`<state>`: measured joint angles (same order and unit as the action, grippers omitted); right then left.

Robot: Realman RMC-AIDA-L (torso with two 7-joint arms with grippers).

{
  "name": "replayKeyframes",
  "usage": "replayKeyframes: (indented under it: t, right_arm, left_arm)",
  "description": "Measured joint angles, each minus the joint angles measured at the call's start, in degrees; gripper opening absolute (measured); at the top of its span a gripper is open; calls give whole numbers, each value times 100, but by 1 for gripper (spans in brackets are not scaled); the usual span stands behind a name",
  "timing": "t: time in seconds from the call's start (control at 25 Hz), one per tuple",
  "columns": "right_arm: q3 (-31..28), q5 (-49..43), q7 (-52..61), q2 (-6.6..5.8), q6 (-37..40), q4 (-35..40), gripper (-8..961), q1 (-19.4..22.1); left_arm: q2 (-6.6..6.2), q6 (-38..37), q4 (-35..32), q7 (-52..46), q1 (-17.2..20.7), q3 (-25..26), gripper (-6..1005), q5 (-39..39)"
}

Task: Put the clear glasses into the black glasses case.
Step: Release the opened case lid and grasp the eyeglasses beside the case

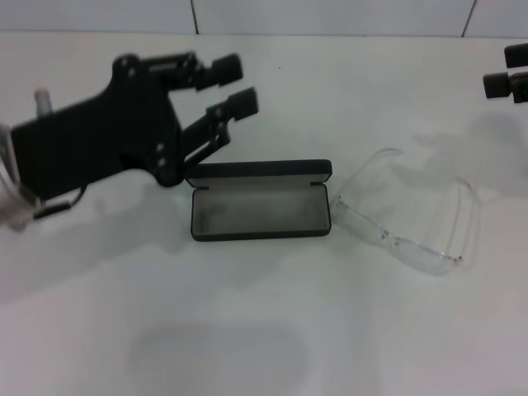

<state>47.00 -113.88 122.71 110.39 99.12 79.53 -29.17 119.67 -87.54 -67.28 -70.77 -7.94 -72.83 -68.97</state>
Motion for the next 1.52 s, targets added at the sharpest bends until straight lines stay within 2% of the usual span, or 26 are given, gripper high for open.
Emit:
replayKeyframes:
  t: [0.16,0.28,0.36,0.44,0.56,0.6,0.76,0.84,0.96,1.08,1.28,1.52]
  right_arm:
    - [271,-1189,898,-53,796,318,720,-976]
    - [532,-2002,1555,-100,1431,95,720,-1950]
    - [786,-2464,1863,-93,1691,-89,720,-2439]
    - [1042,-2873,2071,-47,1773,-261,721,-2769]
    - [1389,-3395,2161,138,1794,-636,721,-3185]
    - [1510,-3554,2160,238,1787,-773,721,-3297]
    - [1877,-3919,2148,494,1654,-977,712,-3402]
    - [2186,-3946,2167,539,1489,-1089,693,-3377]
    - [2460,-3912,2208,566,1287,-1293,675,-3347]
    - [2731,-3821,2255,574,1025,-1588,676,-3328]
    - [3208,-3621,2358,577,494,-1985,676,-3255]
    - [3485,-3400,2517,581,-15,-2262,675,-3186]
  left_arm:
    - [-16,-138,808,184,20,89,304,46]
    - [-12,-306,1003,333,95,165,305,13]
    - [-8,-308,1050,348,142,261,306,-1]
    - [-13,-304,1089,355,154,368,309,-18]
    - [-41,-339,1087,369,186,521,312,-191]
    - [-46,-363,1079,381,190,577,313,-292]
    - [-49,-547,906,151,137,855,318,-1100]
    - [-37,-597,810,47,161,921,320,-1279]
    - [-26,-697,774,269,237,973,324,-1325]
    - [-23,-777,882,528,235,977,505,-1329]
    - [-21,-827,964,559,120,972,581,-1551]
    - [-11,-806,1112,601,23,981,584,-1588]
